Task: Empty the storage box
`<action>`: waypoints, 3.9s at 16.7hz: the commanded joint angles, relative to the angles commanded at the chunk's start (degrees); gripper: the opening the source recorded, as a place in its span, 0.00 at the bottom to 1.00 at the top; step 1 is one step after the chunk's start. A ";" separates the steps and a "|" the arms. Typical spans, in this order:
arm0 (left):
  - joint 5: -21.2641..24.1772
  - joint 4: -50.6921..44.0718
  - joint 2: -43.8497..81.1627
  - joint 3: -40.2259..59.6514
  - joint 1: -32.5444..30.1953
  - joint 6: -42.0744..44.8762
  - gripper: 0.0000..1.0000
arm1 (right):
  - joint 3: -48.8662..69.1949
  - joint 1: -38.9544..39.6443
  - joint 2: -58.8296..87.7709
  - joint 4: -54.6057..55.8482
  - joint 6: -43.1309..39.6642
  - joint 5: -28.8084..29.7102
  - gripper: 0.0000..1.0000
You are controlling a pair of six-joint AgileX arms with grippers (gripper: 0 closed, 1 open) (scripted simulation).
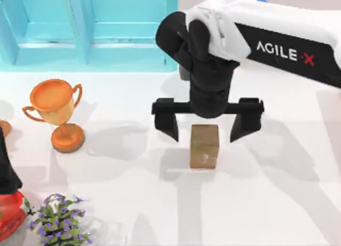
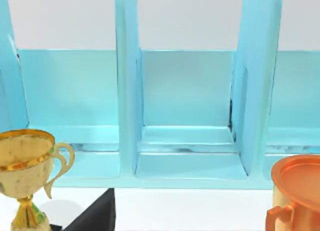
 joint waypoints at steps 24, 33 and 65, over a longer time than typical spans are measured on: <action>0.00 0.00 0.00 0.00 0.00 0.00 1.00 | 3.51 -49.10 -8.91 -10.73 -48.35 -0.09 1.00; 0.00 0.00 0.00 0.00 0.00 0.00 1.00 | 0.56 -65.04 -11.75 -12.07 -64.24 -0.56 1.00; 0.00 0.00 0.00 0.00 0.00 0.00 1.00 | -18.64 -64.77 -9.26 9.62 -63.93 -0.54 0.17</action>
